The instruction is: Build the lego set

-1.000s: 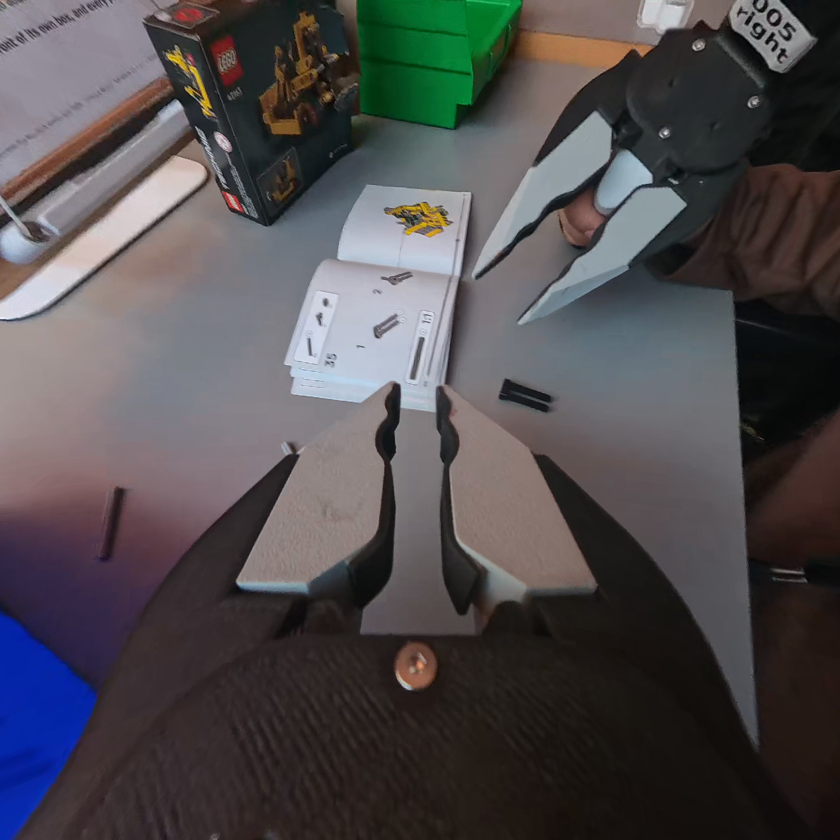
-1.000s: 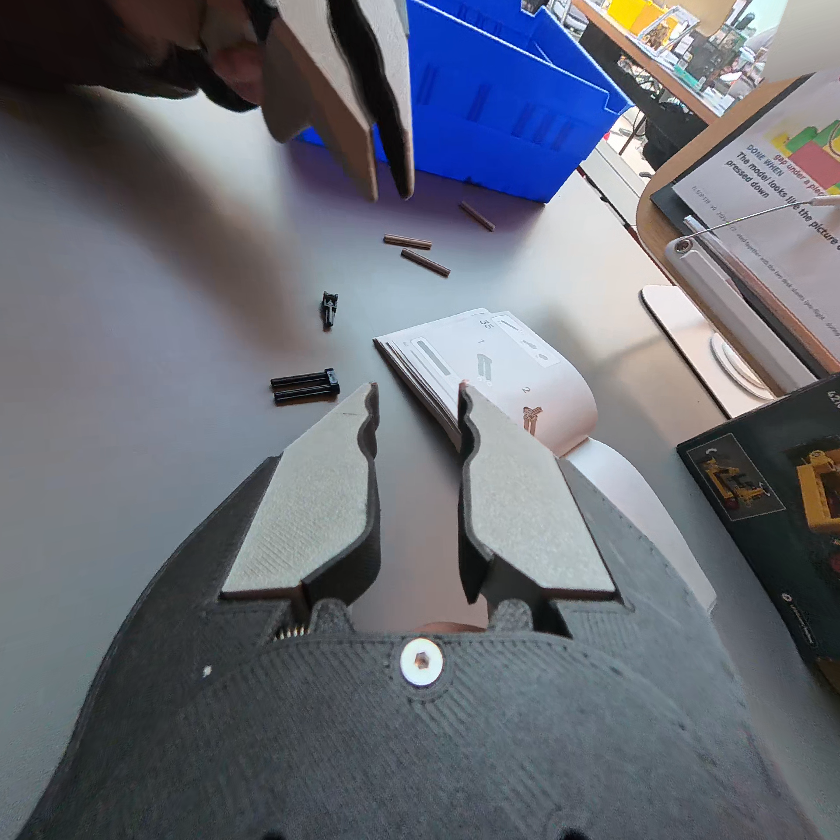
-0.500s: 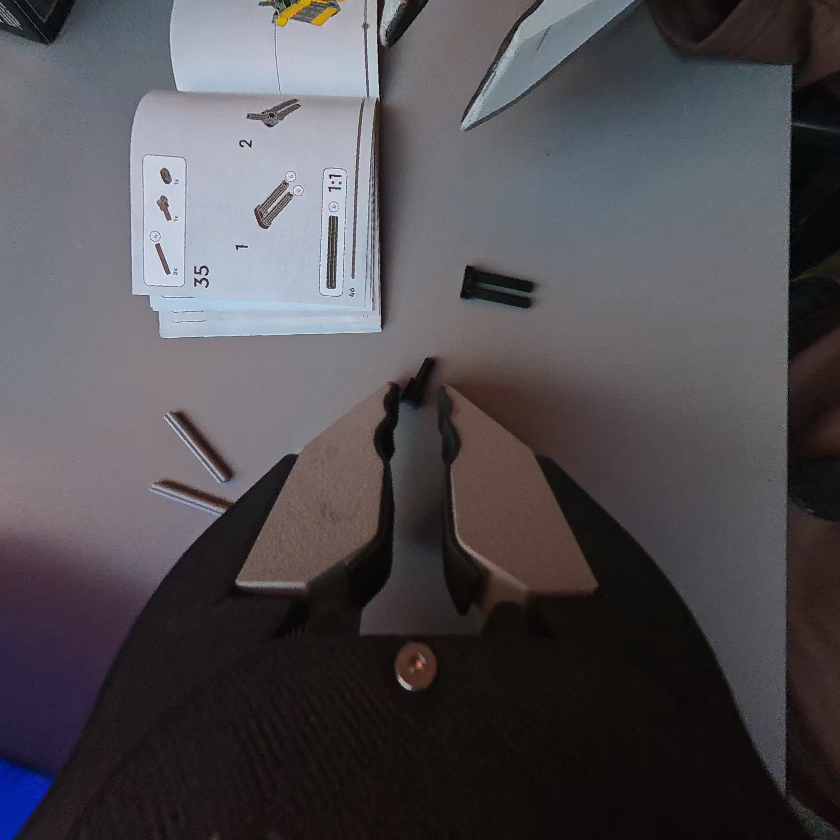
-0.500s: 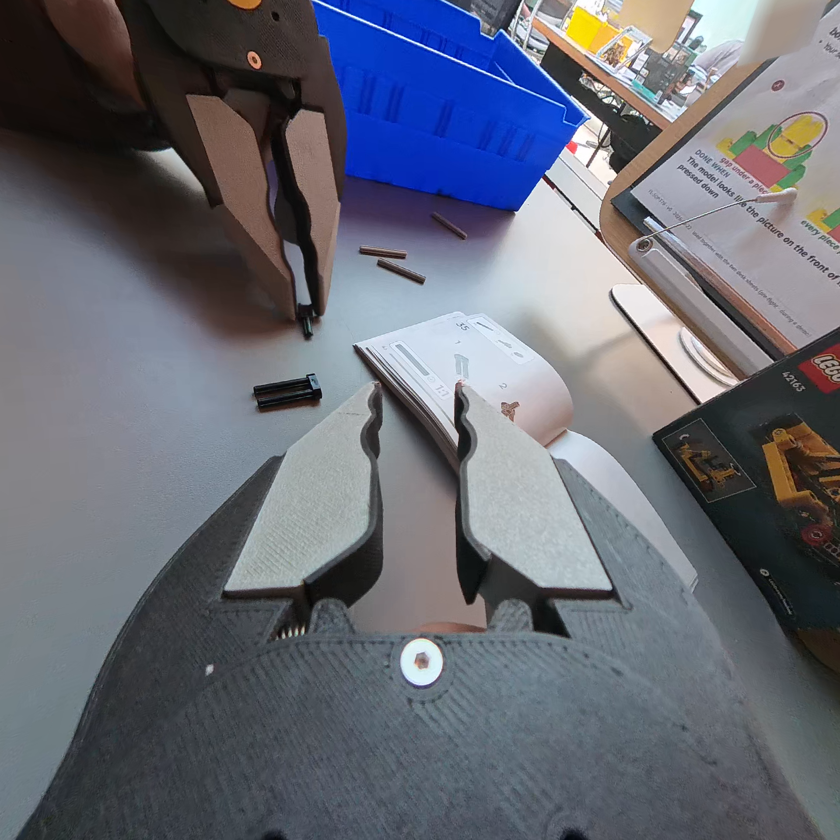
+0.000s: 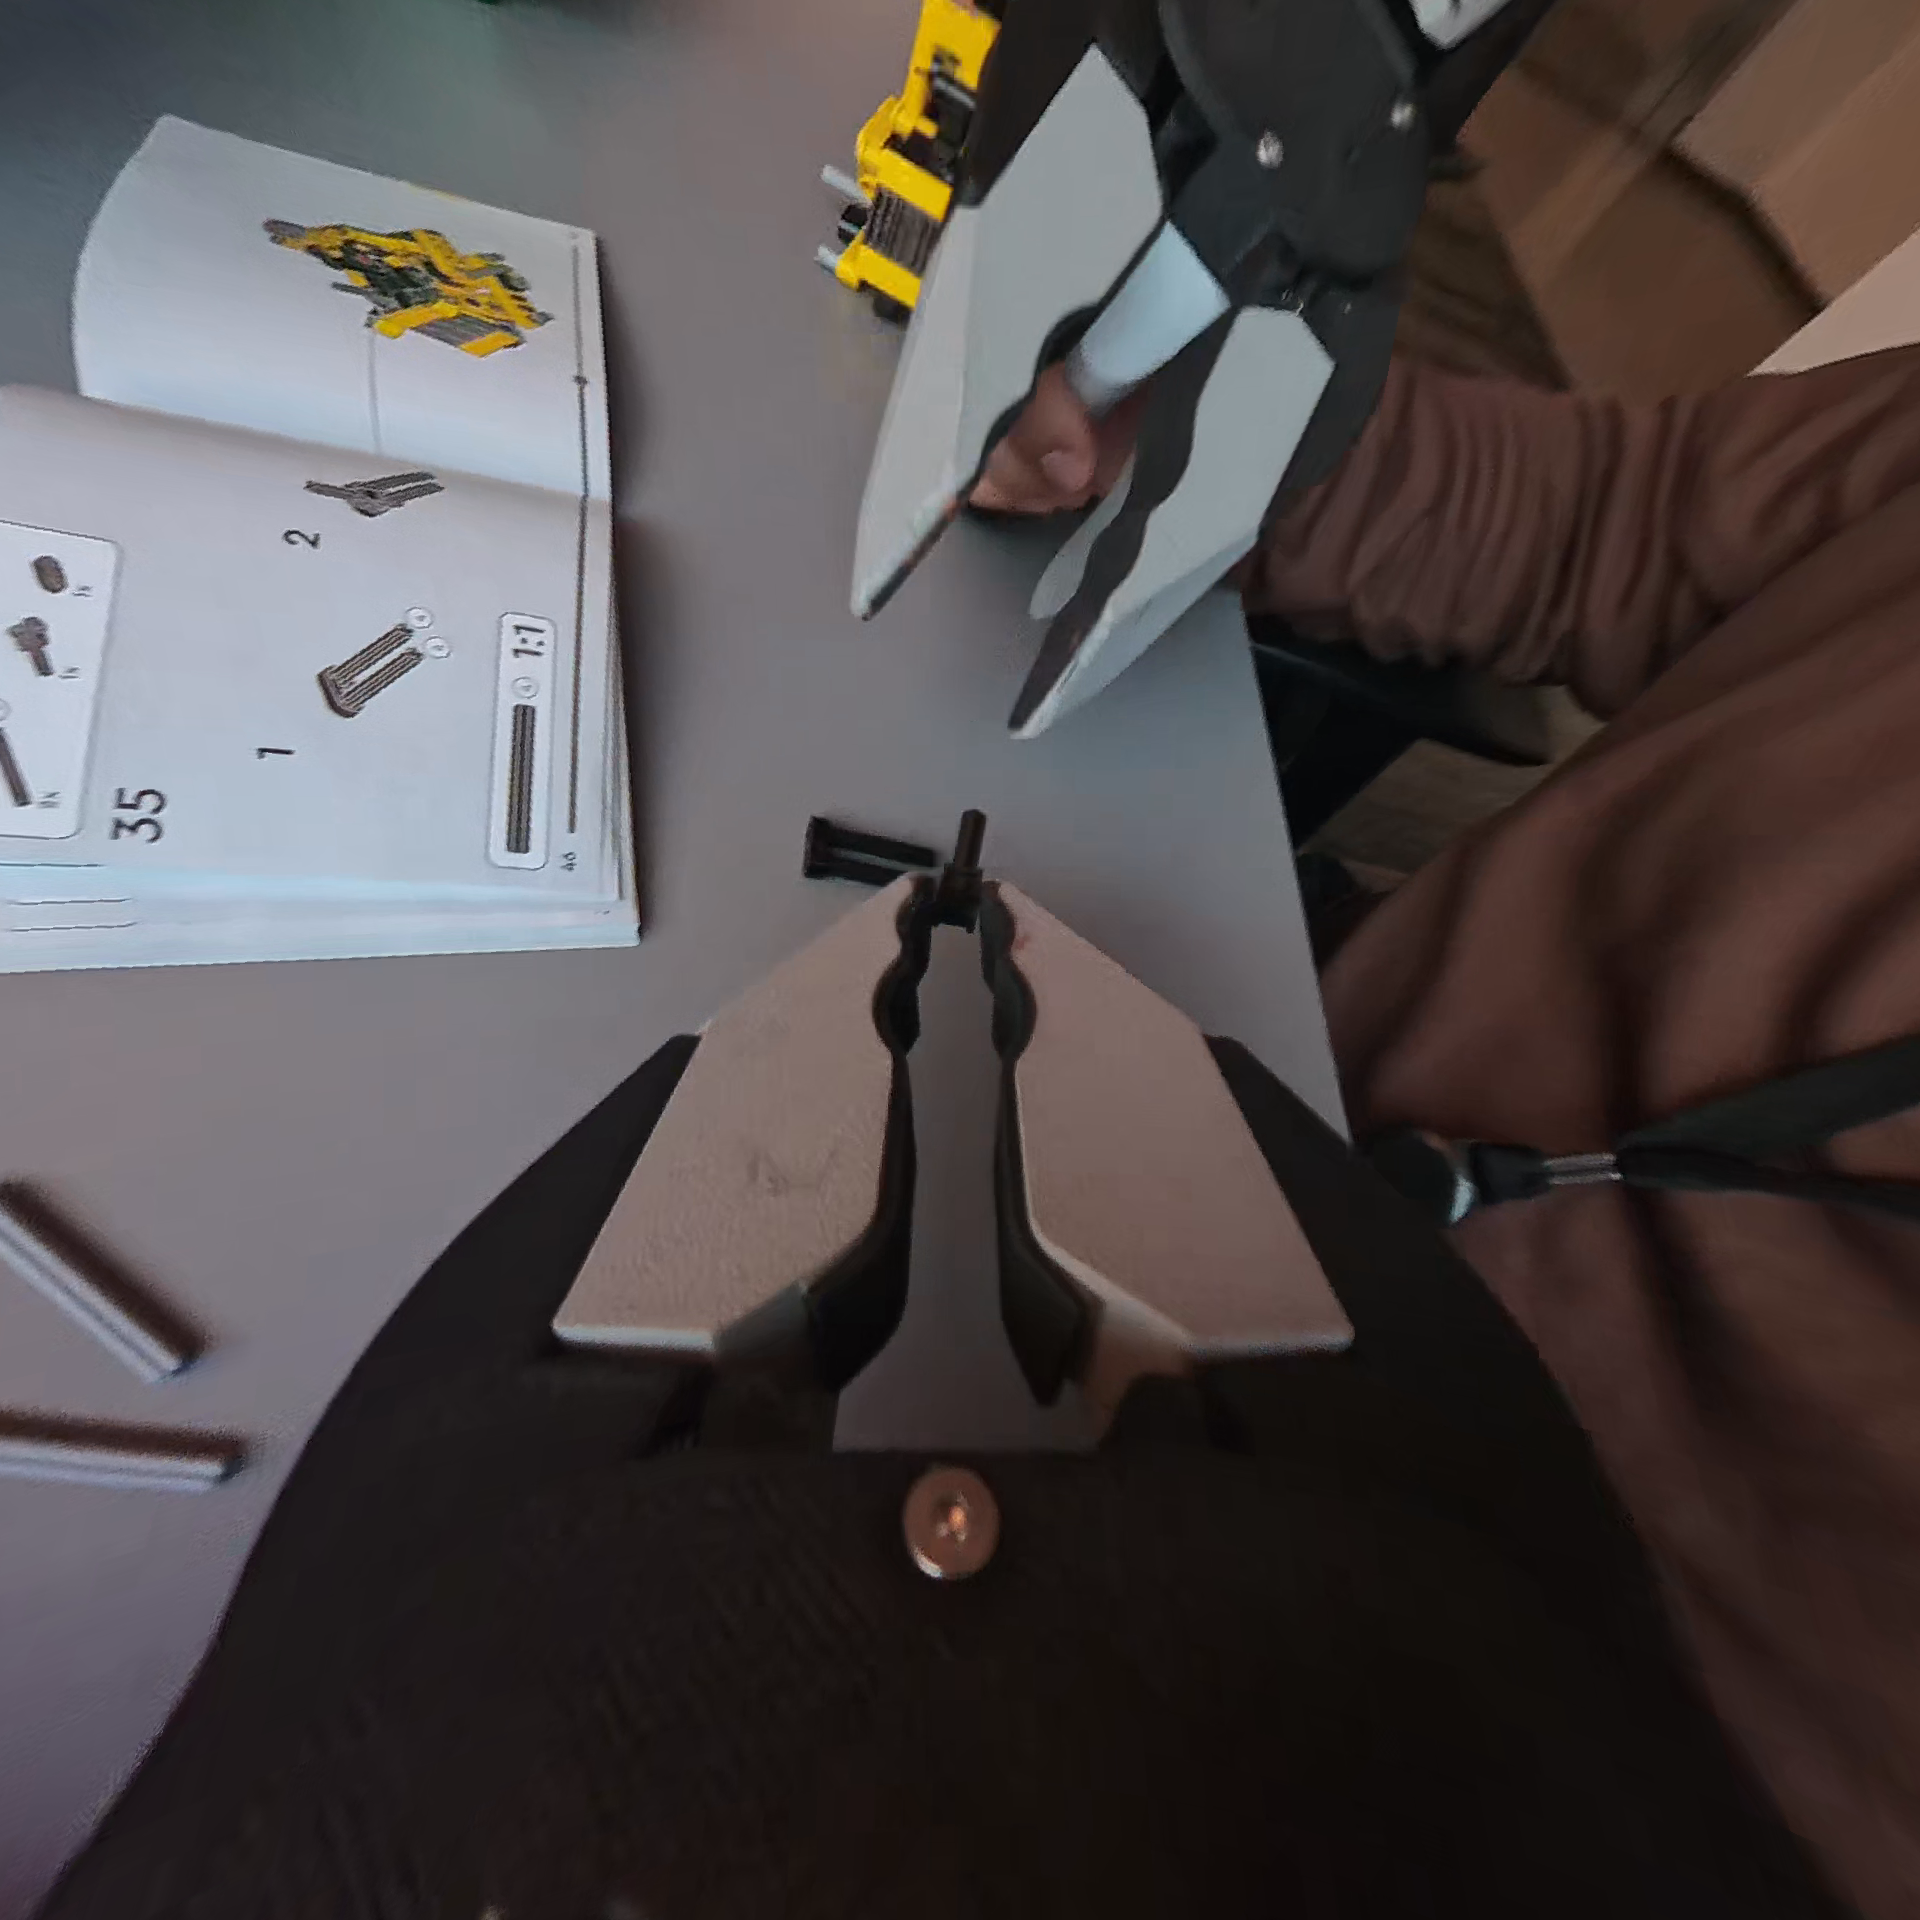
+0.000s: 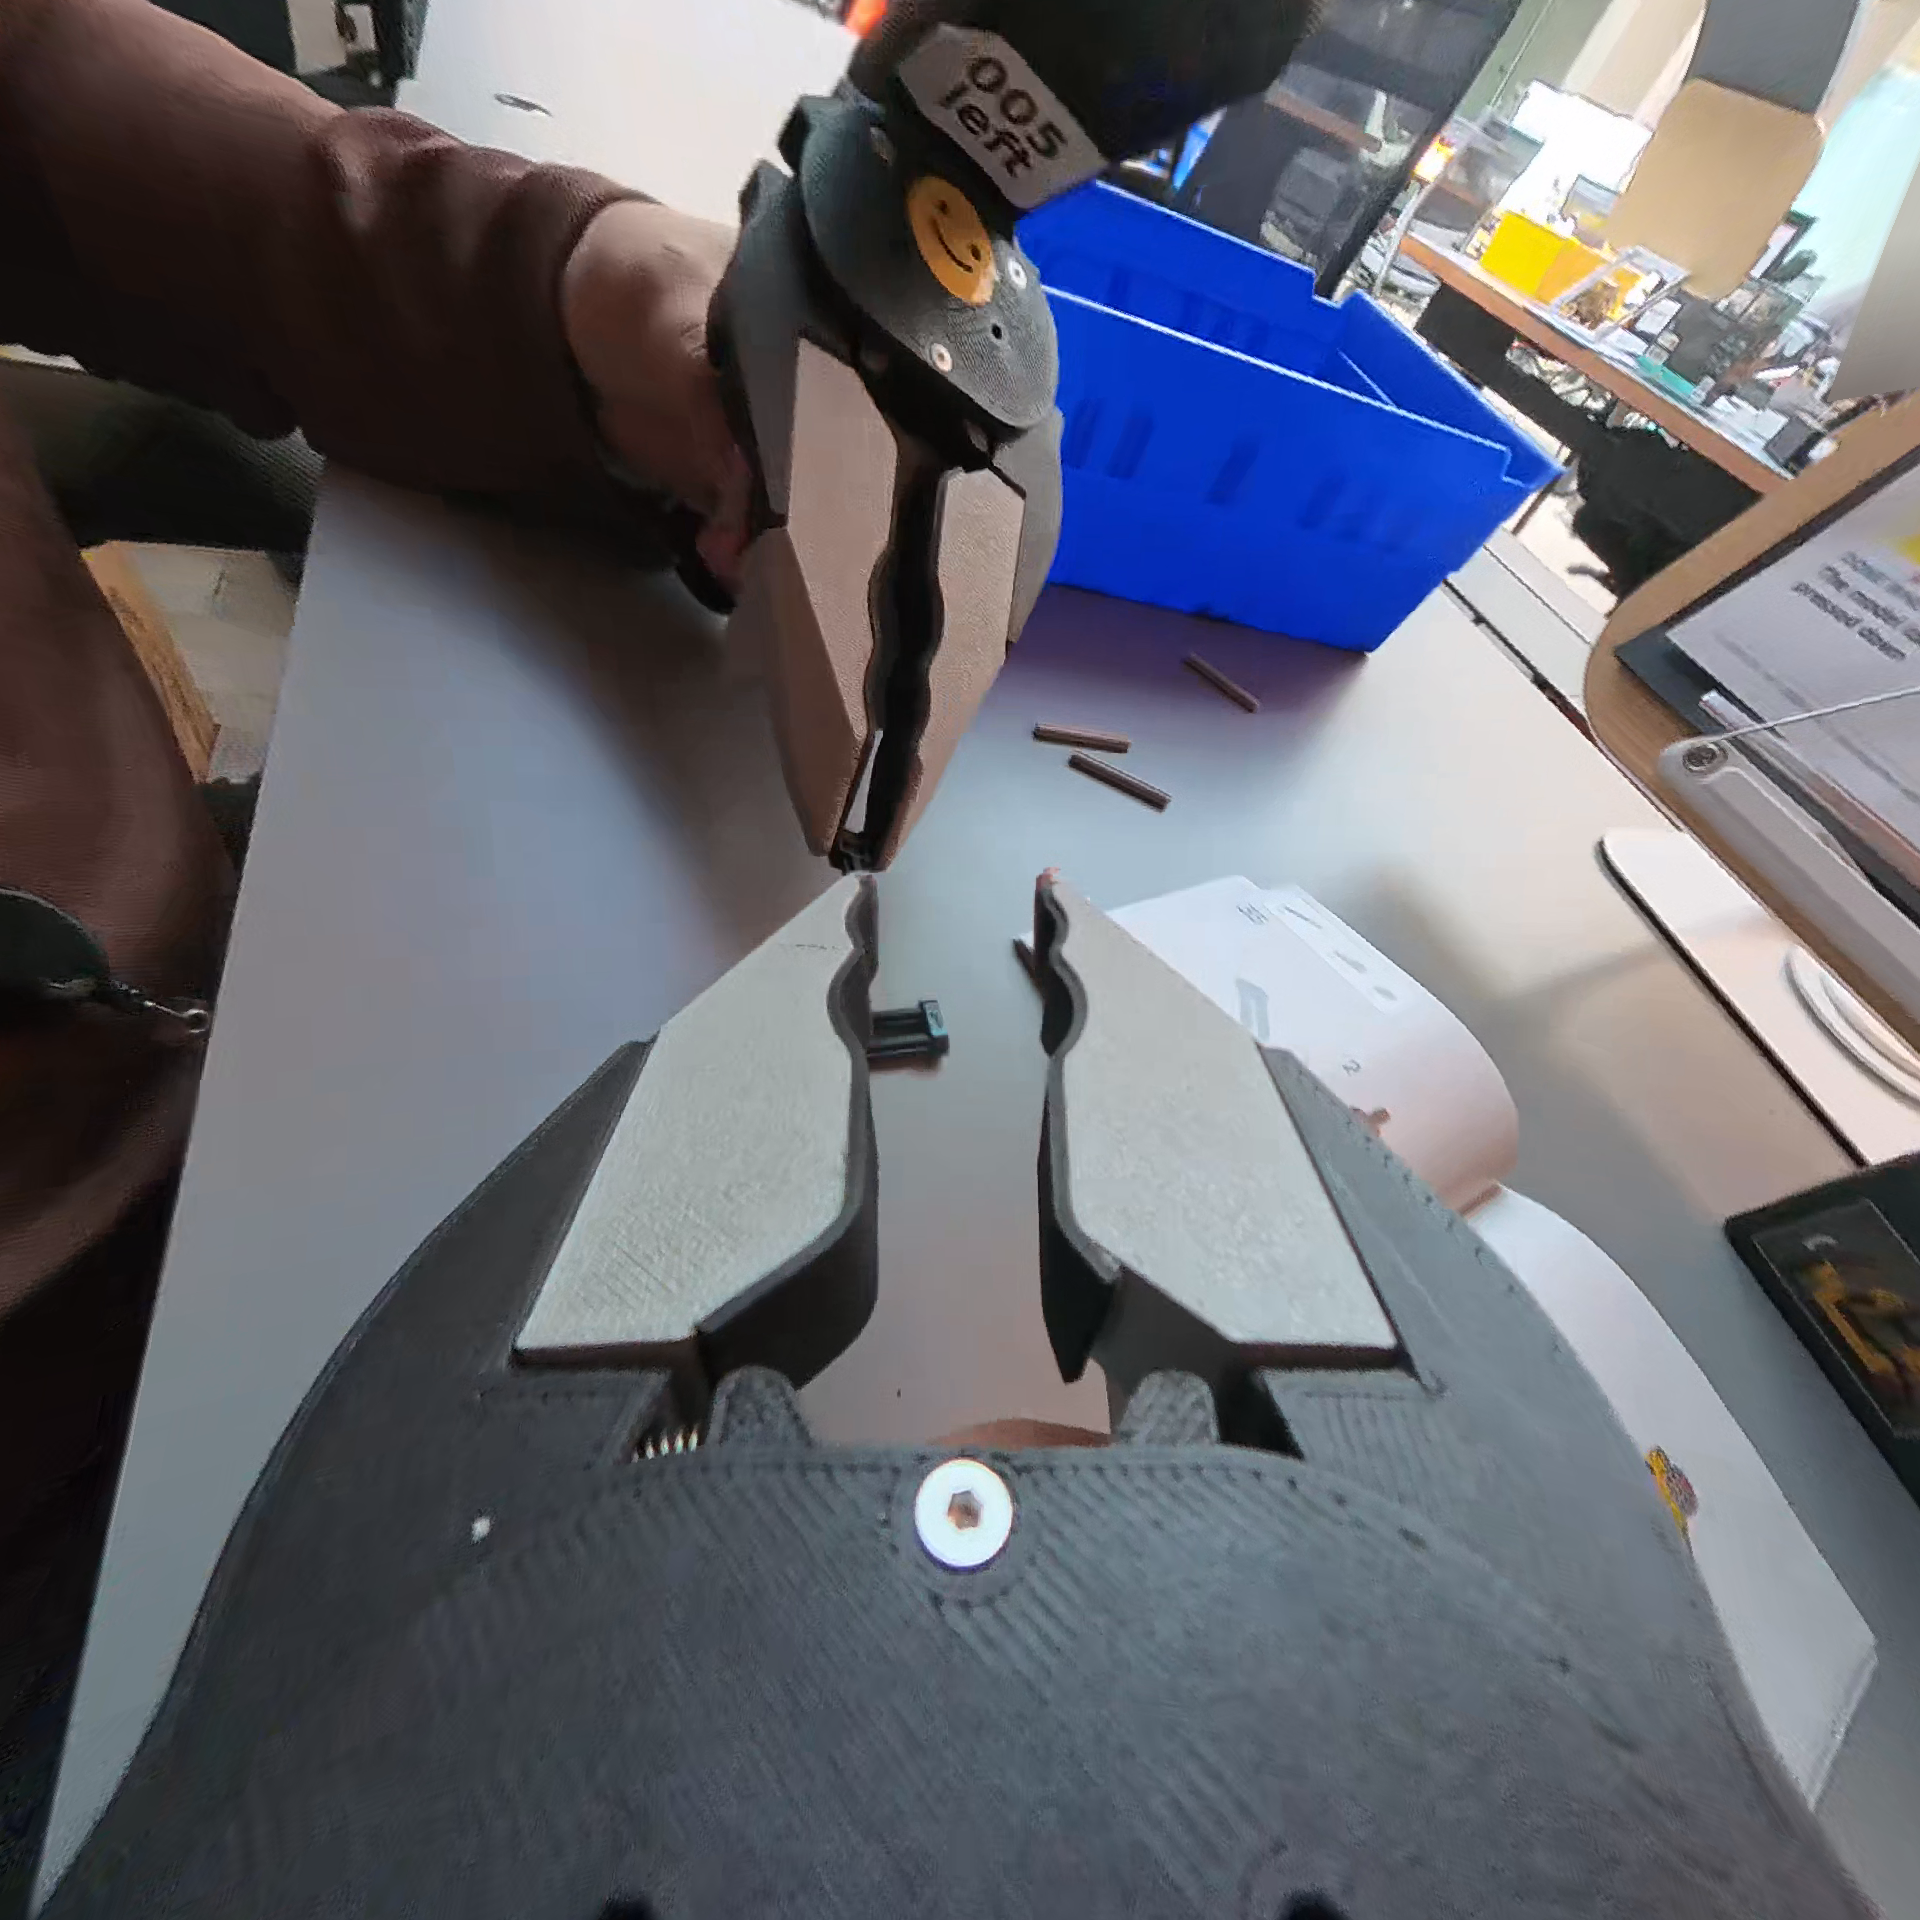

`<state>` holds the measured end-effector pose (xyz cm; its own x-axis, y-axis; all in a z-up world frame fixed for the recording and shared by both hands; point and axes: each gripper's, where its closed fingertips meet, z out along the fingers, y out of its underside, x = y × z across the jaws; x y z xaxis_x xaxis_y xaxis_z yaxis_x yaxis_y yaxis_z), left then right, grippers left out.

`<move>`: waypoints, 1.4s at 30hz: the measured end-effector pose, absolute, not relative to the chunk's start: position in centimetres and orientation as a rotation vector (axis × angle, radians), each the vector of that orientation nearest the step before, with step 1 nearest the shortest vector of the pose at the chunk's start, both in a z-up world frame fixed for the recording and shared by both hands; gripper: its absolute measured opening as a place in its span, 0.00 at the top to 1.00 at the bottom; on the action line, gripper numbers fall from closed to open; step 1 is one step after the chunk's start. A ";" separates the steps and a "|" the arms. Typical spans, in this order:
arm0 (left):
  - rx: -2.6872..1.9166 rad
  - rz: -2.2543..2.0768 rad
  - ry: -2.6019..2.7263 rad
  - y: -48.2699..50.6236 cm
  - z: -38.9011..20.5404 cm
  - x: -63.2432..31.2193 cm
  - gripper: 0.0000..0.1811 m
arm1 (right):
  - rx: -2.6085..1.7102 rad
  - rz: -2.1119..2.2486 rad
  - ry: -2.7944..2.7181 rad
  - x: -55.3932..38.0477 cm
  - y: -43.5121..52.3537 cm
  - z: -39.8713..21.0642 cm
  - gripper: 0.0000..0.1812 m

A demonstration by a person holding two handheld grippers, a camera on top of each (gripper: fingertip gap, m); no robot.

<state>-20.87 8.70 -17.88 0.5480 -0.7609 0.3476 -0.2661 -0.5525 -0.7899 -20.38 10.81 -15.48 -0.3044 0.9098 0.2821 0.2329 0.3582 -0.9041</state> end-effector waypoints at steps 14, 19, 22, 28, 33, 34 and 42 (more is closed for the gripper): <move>-2.021 -1.196 0.700 8.4 -15.9 -19.9 0.97 | -0.930 0.996 -1.786 -20.8 9.1 -15.3 0.95; -2.006 -1.283 0.651 8.4 -15.6 -19.9 0.97 | -0.929 1.029 -1.770 -20.7 9.1 -14.9 0.91; -2.005 -1.296 0.641 8.5 -15.5 -20.0 0.97 | -0.899 1.019 -1.788 -20.6 8.7 -15.1 0.93; -1.961 -1.372 0.619 8.3 -14.6 -19.9 0.97 | -0.851 0.964 -1.827 -20.6 8.3 -15.6 1.00; -1.956 -1.423 0.592 8.2 -14.5 -19.8 0.97 | -0.838 0.981 -1.820 -20.5 8.3 -15.4 1.00; -1.961 -1.425 0.586 8.3 -14.6 -19.8 0.97 | -0.847 0.986 -1.813 -20.6 8.4 -15.4 0.98; -1.977 -1.442 0.548 8.5 -14.8 -20.0 0.97 | -0.816 0.959 -1.801 -20.5 8.3 -15.1 0.99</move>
